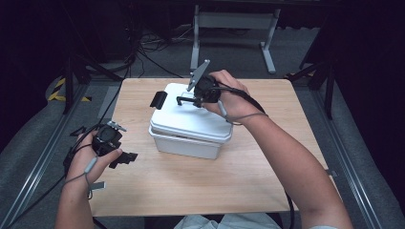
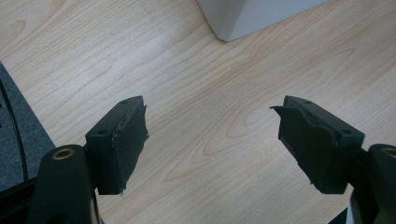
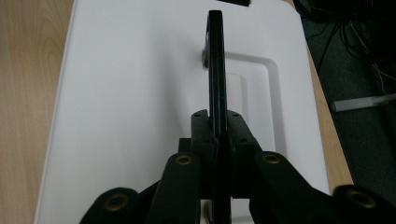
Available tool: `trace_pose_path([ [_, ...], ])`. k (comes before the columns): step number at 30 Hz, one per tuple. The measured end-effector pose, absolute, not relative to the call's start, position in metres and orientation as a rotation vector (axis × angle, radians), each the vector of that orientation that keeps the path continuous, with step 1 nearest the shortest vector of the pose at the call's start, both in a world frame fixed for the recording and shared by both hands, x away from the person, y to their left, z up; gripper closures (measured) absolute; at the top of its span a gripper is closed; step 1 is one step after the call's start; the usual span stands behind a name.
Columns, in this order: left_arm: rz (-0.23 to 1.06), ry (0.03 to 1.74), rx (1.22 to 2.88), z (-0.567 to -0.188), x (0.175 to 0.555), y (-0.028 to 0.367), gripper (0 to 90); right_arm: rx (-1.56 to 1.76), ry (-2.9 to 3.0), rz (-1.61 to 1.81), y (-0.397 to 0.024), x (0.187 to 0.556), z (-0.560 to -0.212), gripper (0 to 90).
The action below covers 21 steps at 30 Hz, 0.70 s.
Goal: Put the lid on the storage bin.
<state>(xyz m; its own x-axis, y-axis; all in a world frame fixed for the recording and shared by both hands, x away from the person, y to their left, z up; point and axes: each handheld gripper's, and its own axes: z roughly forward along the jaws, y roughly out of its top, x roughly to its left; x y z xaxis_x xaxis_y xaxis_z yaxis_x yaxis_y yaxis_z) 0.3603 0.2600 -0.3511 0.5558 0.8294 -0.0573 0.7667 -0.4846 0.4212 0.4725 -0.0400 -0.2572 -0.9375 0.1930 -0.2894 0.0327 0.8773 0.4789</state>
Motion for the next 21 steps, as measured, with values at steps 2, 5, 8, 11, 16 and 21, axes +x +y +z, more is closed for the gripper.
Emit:
trace_pose_path([
  [2,0.216,1.297,2.396,-0.351,0.361,0.260,24.3,0.162,2.722,0.696,-0.037,0.474,-0.262,84.8],
  [5,0.214,1.298,2.392,-0.351,0.360,0.260,24.3,0.145,2.731,0.705,-0.033,0.477,-0.269,84.8],
  [8,0.214,1.299,2.389,-0.351,0.360,0.261,24.2,0.146,2.741,0.708,-0.030,0.479,-0.275,84.7],
  [11,0.211,1.304,2.384,-0.351,0.360,0.261,24.2,0.156,2.751,0.703,-0.030,0.481,-0.279,84.7],
  [16,0.212,1.303,2.385,-0.351,0.360,0.261,24.2,0.136,2.756,0.715,-0.030,0.485,-0.286,84.7],
  [21,0.211,1.300,2.388,-0.351,0.360,0.261,24.2,0.129,2.751,0.715,-0.031,0.488,-0.289,84.6],
])
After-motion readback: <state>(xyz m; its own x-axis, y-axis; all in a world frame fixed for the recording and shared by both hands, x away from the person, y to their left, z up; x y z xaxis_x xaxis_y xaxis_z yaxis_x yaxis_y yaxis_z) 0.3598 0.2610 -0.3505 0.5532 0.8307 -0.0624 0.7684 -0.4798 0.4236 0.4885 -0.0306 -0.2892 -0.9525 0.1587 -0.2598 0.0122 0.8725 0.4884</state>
